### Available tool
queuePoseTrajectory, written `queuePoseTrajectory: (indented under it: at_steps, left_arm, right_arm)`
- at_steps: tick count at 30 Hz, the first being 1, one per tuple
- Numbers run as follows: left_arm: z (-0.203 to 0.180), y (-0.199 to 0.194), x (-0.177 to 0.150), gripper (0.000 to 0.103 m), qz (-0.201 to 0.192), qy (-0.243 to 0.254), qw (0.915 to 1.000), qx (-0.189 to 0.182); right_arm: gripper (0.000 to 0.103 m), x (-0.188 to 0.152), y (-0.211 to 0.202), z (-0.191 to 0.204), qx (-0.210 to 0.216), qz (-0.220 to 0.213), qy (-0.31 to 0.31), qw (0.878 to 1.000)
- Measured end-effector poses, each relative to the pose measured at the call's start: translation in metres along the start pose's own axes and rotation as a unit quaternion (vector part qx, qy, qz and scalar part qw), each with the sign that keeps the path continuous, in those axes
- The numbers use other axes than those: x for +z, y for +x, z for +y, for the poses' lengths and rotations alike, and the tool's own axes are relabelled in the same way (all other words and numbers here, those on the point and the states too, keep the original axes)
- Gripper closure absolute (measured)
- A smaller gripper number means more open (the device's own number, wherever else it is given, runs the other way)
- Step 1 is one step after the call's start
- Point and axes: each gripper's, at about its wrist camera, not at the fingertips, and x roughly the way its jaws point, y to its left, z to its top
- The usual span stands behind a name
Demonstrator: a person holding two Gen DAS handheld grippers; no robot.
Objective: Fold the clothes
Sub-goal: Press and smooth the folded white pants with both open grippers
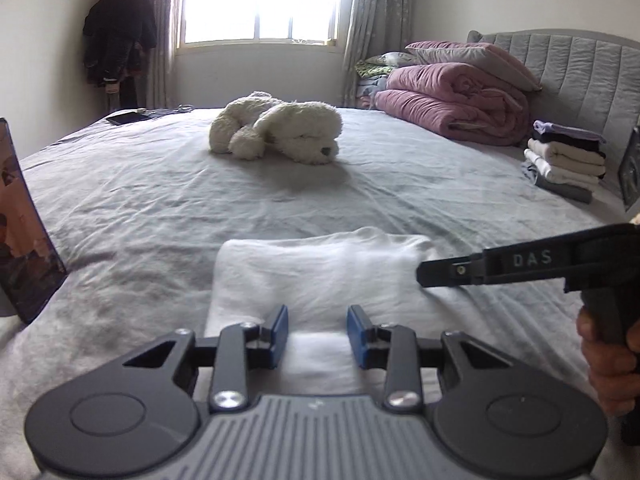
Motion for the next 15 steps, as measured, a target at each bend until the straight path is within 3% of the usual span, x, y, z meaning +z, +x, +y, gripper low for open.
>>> queuePoseTrajectory:
  at_steps: [6,10,15]
  left_arm:
    - [0.028,-0.021,-0.002,0.073,-0.008,-0.036,0.9989,0.028]
    - [0.034,-0.033,0.0,0.073,-0.02,-0.066,0.9974,0.021]
    - [0.033,-0.024,-0.003,0.071,0.019,-0.051,0.9977,0.04]
  right_arm:
    - [0.079,-0.007,-0.018,0.0,0.001,-0.003,0.003,1.0]
    - [0.079,-0.01,-0.027,0.013,0.011,0.003,-0.009,1.0]
    - [0.078,-0.025,-0.028,0.033,-0.002,0.026,-0.07,0.997]
